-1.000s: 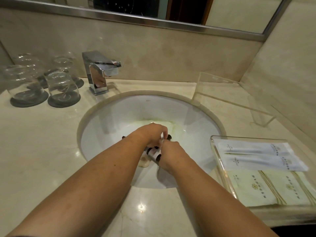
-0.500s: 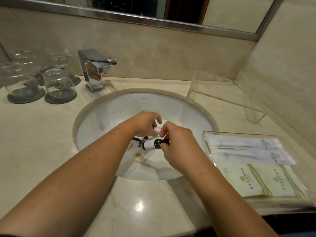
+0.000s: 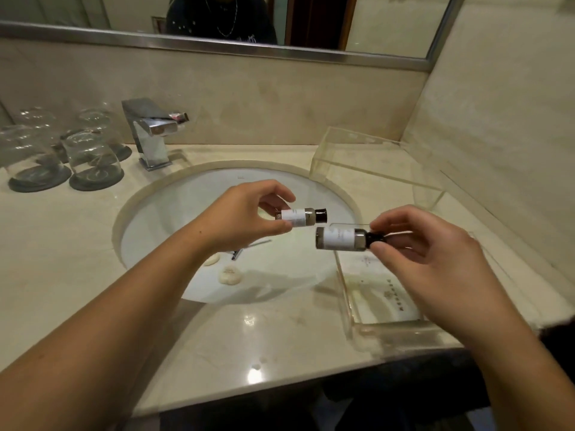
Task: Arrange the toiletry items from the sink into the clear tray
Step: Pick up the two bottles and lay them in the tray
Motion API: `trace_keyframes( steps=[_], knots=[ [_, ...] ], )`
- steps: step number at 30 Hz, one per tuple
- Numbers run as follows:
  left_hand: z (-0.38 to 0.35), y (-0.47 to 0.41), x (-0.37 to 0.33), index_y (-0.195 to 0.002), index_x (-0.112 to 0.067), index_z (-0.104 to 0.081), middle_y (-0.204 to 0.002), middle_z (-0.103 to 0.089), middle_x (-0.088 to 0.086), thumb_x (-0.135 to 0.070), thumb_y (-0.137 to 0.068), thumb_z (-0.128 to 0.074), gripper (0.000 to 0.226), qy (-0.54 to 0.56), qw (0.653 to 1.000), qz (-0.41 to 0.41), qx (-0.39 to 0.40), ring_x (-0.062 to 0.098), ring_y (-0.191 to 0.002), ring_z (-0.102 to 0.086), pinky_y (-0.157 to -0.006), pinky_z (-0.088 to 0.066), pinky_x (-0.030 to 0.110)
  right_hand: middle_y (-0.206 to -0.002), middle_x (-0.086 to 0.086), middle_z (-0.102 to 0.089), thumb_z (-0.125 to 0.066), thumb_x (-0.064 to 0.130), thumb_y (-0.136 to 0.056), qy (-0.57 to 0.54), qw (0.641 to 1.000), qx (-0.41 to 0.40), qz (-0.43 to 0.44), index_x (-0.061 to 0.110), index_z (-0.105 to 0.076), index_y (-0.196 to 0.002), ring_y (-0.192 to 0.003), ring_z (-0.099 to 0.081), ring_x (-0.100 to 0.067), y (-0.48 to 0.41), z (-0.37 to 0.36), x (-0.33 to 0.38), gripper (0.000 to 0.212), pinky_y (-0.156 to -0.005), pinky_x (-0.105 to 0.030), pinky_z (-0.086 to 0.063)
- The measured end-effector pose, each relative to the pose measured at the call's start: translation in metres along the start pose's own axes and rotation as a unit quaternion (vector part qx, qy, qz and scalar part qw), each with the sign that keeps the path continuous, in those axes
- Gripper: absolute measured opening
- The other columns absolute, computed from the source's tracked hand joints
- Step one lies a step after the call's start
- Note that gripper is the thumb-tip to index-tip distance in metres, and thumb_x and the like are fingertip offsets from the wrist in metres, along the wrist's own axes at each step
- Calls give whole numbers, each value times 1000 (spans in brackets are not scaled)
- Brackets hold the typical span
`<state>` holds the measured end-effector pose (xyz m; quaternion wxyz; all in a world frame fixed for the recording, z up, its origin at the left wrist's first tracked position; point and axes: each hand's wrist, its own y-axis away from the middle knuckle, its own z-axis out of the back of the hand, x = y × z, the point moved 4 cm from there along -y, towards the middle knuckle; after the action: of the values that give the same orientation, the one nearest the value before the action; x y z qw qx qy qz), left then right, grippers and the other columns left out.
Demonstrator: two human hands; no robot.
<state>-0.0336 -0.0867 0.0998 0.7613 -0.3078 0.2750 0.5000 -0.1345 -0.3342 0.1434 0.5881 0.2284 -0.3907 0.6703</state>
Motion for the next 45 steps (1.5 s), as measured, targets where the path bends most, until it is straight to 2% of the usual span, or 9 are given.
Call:
trace_keyframes(
  steps=[6,13,19,23,26,28,34,39,45],
  knots=[
    [-27,33,-49,-113,-39,-66,-102,-72,-21,-36,-83,-81,34,-9,1000,-16,-15,-7,-99,-65,-77,-55,20,-99,7,-76,-75,4,-84,-44,998,-23,-30,24,-72,-94,-90,-75,-9,23,57,-45,22,-88,-30,-56],
    [-66,59,-85,-109,-40,-68,-100,-70,-28,-42,-83,-80,29,-32,999,-39,18,-5,-102,-63,-74,-41,3,-96,4,-77,-75,1,-82,-30,999,-2,-43,25,-74,-93,-89,-75,-11,38,87,-87,26,-90,-32,-56],
    [-83,65,-101,-104,-45,-67,-106,-59,-40,-43,-83,-76,23,-79,995,-41,41,-1,-102,-56,-75,-41,11,-96,13,-76,-76,9,-83,20,998,38,-41,30,-73,-94,-90,-73,-3,39,95,-97,24,-92,-34,-55],
    [-90,69,-102,-101,-48,-64,-113,-51,-43,-46,-85,-72,19,-105,991,-32,76,-5,-106,-50,-74,-38,12,-98,27,-72,-76,20,-83,104,992,71,-9,41,-73,-96,-99,-67,3,36,100,-98,25,-95,-28,-53],
    [-91,71,-99,-104,-49,-63,-114,-54,-40,-49,-86,-68,18,-114,989,-38,91,-5,-108,-49,-77,-39,14,-102,34,-68,-75,26,-83,147,982,115,1,49,-72,-101,-101,-63,5,33,100,-101,29,-92,-28,-52],
    [-92,72,-97,-104,-50,-63,-113,-59,-36,-53,-87,-66,17,-118,988,-40,93,-2,-108,-50,-81,-42,16,-103,38,-65,-74,26,-83,156,977,142,8,51,-71,-101,-101,-61,7,32,97,-101,32,-87,-22,-51],
    [-94,74,-96,-100,-46,-65,-109,-65,-30,-50,-90,-65,11,-105,990,-45,79,2,-104,-53,-82,-44,19,-98,33,-67,-71,30,-84,138,976,166,25,47,-72,-95,-97,-60,4,30,84,-98,20,-77,-9,-42],
    [-95,74,-95,-101,-46,-66,-109,-64,-30,-48,-91,-64,11,-98,991,-41,77,0,-103,-52,-82,-44,18,-95,30,-67,-71,40,-81,140,977,161,28,46,-71,-91,-94,-61,3,28,80,-98,12,-74,-6,-40],
    [-96,75,-93,-103,-49,-65,-109,-63,-29,-51,-90,-62,13,-98,991,-45,76,-1,-104,-51,-84,-45,20,-96,31,-65,-72,39,-80,140,977,162,21,45,-72,-91,-95,-59,4,29,79,-96,12,-73,-5,-40]
  ],
)
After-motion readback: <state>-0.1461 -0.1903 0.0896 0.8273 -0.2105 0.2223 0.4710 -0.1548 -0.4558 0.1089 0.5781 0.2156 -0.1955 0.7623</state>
